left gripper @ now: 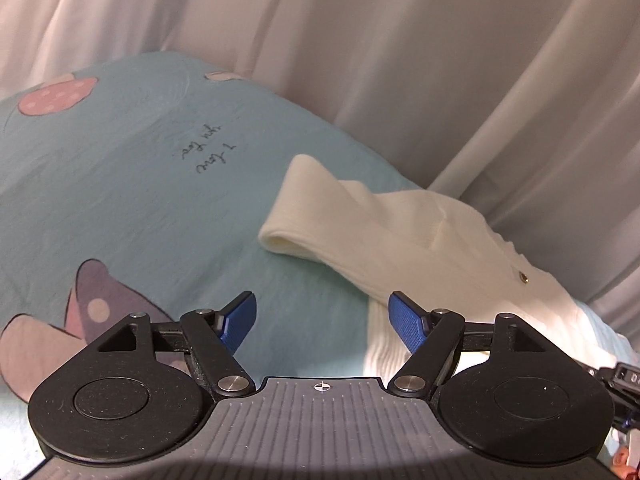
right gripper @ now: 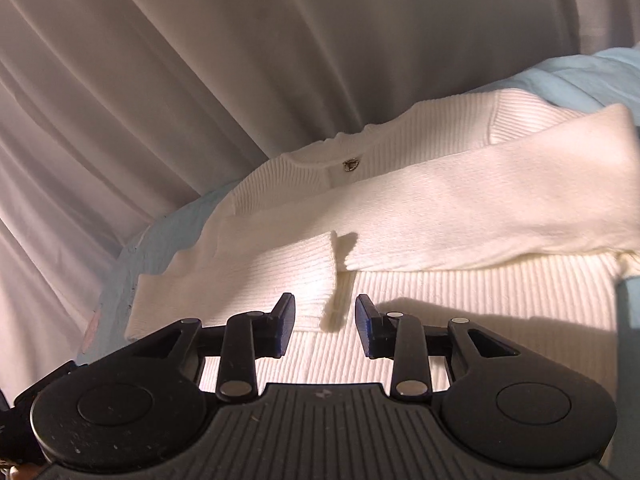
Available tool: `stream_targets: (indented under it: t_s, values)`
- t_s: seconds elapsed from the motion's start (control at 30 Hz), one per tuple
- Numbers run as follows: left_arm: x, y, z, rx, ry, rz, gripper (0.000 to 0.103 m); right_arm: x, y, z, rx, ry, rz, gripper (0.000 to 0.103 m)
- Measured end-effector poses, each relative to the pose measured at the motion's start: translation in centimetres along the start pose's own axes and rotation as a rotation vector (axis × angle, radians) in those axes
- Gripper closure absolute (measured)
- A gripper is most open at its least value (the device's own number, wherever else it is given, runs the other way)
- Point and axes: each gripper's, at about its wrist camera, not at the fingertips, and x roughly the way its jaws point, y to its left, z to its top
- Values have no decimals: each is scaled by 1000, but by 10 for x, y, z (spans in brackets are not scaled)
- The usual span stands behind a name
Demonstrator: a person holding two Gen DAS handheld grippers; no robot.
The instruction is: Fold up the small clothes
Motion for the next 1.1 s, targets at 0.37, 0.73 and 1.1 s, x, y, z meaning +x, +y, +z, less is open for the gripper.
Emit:
stream_targets:
  t_s: [0.37, 0.73, 1.1]
  values:
    - [0, -5, -6, 56, 16, -19, 23, 3, 35, 8, -204, -112, -33, 97]
    - [31, -49, -1, 230, 12, -23, 24, -52, -55, 31, -42, -222, -244, 96]
    - [45, -55, 2, 284, 19, -20, 24, -39, -67, 19, 9, -179, -217, 78]
